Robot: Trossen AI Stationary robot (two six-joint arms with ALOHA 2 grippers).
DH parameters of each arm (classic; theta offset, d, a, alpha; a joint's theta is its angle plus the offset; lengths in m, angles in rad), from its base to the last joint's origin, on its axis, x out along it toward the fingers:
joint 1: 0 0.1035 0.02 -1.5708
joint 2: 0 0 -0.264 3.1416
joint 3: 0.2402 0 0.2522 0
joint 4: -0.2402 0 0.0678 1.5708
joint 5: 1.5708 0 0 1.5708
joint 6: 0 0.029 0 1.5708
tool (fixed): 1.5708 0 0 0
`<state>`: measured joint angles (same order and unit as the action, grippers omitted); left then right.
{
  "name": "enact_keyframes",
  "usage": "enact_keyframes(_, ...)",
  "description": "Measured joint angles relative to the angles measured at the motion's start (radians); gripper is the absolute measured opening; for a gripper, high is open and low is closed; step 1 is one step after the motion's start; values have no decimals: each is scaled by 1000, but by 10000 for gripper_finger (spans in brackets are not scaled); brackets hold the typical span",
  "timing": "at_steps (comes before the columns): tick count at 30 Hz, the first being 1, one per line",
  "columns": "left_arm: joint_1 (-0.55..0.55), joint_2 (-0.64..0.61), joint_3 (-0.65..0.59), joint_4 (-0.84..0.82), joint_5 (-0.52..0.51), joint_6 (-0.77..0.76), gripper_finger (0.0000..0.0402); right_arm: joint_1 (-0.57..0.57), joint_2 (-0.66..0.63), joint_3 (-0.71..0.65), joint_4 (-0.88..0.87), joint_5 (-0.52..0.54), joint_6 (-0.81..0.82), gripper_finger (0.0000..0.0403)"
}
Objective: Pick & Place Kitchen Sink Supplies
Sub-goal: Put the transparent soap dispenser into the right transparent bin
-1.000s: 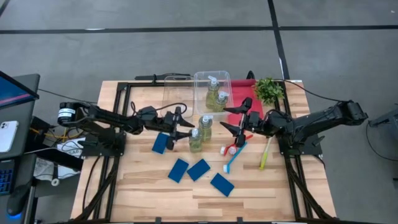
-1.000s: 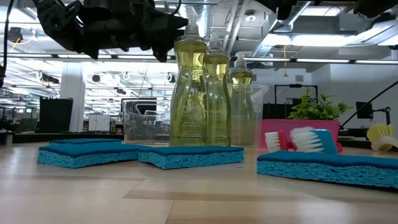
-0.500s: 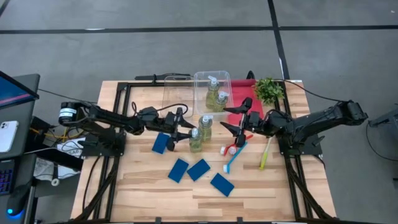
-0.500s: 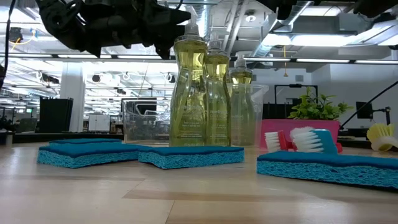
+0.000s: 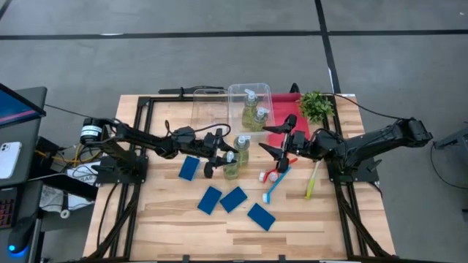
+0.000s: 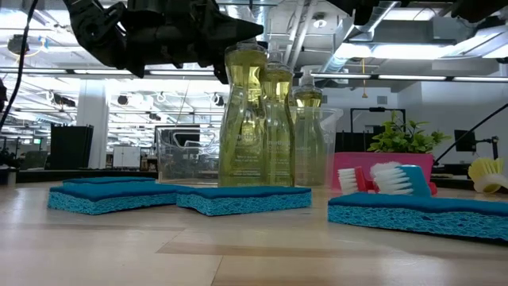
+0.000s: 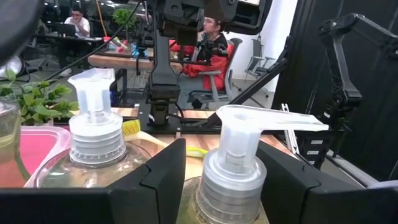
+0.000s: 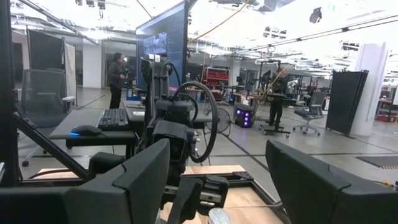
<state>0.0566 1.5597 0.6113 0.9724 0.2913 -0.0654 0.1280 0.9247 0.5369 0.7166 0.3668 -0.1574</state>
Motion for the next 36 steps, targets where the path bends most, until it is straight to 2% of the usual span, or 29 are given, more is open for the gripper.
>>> enact_keyframes(7,0,-1,0,-3,0,13,169,0,0,0,-1,0,0,260)
enact_keyframes(17,0,-2,0,1,0,73,114,0,0,0,-2,0,0,260)
enact_keyframes(24,0,-2,0,1,4,84,136,0,0,0,-2,0,0,260)
enact_keyframes(31,1,-2,0,0,0,88,115,0,0,0,-2,0,0,260)
enact_keyframes(36,1,-2,0,-1,1,87,129,0,0,0,-2,0,0,260)
